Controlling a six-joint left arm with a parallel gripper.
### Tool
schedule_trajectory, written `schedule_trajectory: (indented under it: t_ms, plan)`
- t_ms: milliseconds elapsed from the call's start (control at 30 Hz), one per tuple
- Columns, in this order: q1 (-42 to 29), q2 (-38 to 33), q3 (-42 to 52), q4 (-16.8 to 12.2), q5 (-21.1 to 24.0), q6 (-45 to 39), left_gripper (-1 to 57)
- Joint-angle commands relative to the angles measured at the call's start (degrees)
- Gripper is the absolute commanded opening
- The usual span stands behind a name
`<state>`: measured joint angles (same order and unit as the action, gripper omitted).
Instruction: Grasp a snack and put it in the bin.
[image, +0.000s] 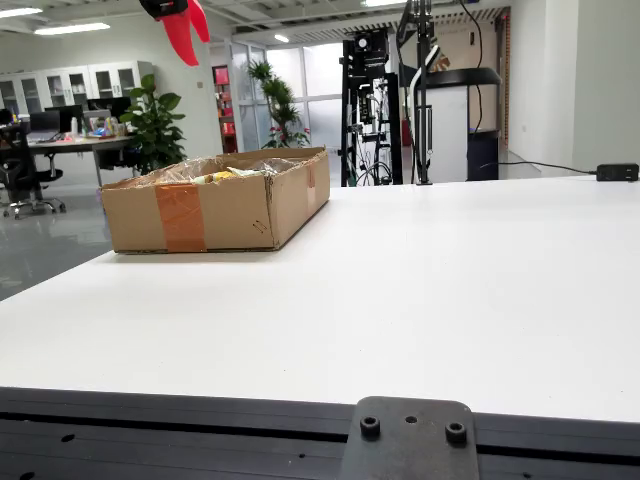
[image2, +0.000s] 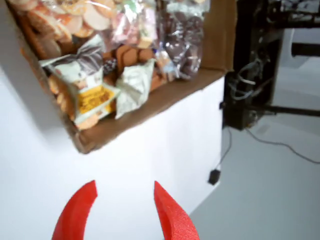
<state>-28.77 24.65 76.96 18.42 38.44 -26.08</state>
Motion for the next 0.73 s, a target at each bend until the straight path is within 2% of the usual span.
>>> schedule_trajectory:
  t_ms: [33, 333, 733]
  plan:
    - [-3.75, -3.54, 3.93, -0.05, 2.77, -0.58, 20.7]
    - [-13.31, -8.73, 7.18, -0.07, 9.22, -1.13, 12.6]
    - [-27.28, -9.49, 7.93, -0.38, 15.27, -2.52, 5.5]
